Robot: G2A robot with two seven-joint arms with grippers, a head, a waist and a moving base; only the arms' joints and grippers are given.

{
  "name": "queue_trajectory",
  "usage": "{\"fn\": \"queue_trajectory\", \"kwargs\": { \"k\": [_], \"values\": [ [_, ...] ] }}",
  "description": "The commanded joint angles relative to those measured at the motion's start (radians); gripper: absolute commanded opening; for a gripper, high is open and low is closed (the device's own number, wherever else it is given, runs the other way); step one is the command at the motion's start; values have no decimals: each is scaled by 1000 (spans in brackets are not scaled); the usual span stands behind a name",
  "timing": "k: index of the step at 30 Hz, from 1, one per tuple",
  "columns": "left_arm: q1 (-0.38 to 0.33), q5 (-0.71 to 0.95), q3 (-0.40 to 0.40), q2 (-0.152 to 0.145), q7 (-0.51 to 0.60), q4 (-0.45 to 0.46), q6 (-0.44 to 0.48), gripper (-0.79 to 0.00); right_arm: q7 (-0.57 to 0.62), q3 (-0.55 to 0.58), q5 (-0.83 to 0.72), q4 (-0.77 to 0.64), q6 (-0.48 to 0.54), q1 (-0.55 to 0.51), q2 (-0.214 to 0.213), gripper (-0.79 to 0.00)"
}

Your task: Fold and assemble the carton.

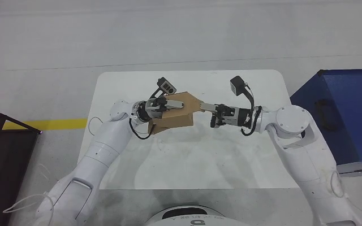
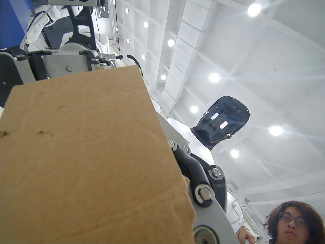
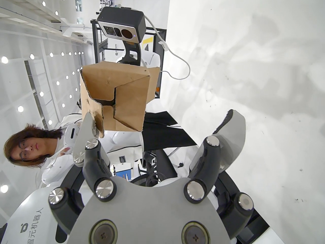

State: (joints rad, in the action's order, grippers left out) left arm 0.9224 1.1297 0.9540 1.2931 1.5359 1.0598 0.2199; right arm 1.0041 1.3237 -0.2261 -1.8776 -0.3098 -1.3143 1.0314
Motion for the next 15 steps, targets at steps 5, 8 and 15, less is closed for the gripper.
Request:
{"fn": "queue_trajectory", "kwargs": {
  "k": [5, 8, 15],
  "values": [
    [-4, 2, -7, 0, 0, 3, 2, -785, -2, -28, -9, 3, 8, 9, 1, -22],
    [-5, 3, -9, 0, 0, 4, 1, -785, -3, -43, -15, 11, 13, 15, 2, -40],
    [-1, 20, -9, -1, 0, 10, 8, -785, -22, -70, -105, 37, 35, 27, 10, -74]
  ]
}}
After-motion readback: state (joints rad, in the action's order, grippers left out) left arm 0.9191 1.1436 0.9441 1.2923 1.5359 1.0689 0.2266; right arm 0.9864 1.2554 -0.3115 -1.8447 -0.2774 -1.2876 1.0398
